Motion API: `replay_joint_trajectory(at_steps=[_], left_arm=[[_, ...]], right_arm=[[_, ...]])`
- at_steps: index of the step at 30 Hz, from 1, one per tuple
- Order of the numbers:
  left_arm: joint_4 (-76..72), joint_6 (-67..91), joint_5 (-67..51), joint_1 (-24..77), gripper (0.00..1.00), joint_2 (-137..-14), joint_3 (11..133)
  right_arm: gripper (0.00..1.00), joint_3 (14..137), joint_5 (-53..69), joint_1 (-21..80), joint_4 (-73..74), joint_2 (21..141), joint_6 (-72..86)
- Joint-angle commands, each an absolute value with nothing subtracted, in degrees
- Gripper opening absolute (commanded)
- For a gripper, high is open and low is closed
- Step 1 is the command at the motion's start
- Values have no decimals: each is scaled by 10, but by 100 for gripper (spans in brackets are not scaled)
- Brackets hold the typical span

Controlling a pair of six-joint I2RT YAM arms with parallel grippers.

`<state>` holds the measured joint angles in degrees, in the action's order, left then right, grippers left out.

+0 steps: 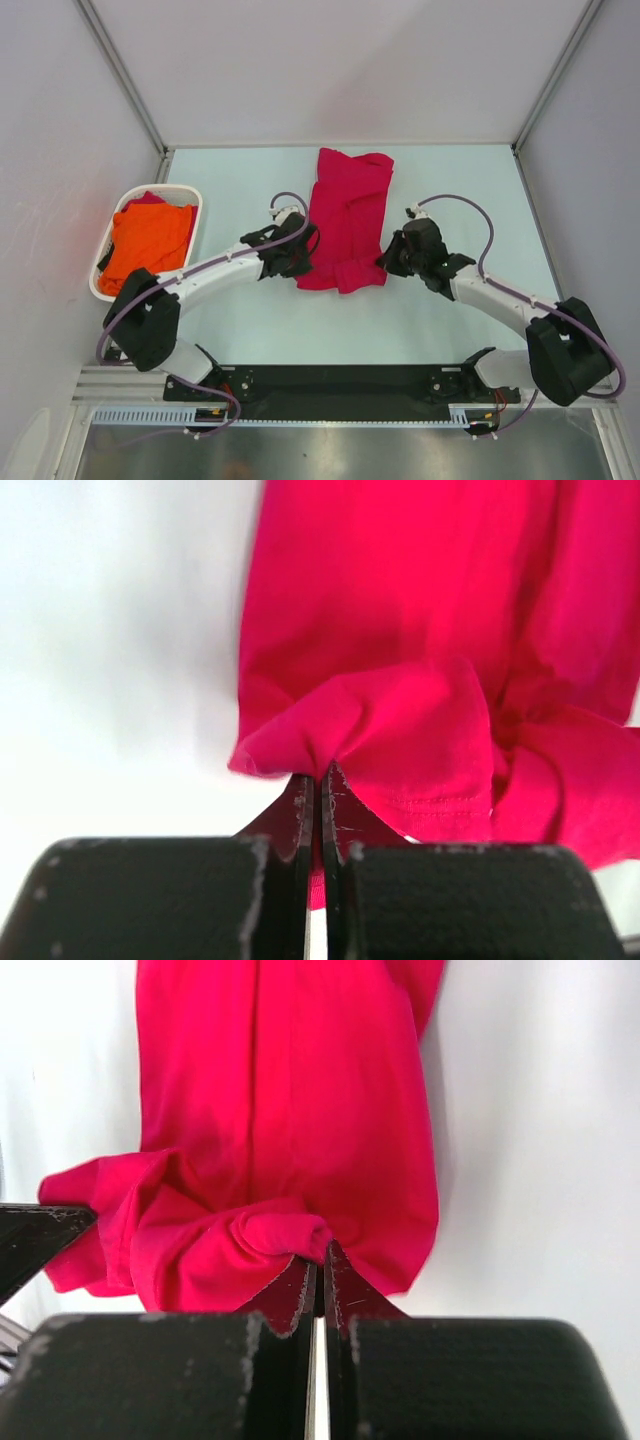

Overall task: Fold and stack the t-shirts
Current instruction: Fold the folded rectangular tshirt in 1/3 of the way

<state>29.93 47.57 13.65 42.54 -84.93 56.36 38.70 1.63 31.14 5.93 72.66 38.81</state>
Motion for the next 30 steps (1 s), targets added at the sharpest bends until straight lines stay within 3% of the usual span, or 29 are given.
replay_joint_trajectory(at_steps=[1,10,19,21,22,23,25,27,29,30], left_arm=[[275,426,127,387,0,-881,606],[257,366,97,359,0,-1031,735],[257,351,90,342,1,-1086,802],[270,345,92,333,16,-1095,816],[277,343,98,330,30,-1103,830],[286,343,106,329,75,-1104,835],[297,339,130,328,99,-1096,838],[296,328,139,327,100,-1085,834],[291,317,148,326,100,-1061,820],[290,316,154,325,100,-1051,814]], right_arm=[[0,427,1,303,5,774,369],[0,484,1,294,-61,895,364],[0,555,-44,289,-54,973,359],[0,567,-68,288,-44,988,363],[0,580,-78,289,-37,992,363],[2,586,-89,289,-34,998,365],[8,601,-105,288,-31,1015,357],[40,623,-141,290,-27,1022,357],[62,625,-185,302,-36,1021,359],[65,622,-228,308,-45,1017,354]])
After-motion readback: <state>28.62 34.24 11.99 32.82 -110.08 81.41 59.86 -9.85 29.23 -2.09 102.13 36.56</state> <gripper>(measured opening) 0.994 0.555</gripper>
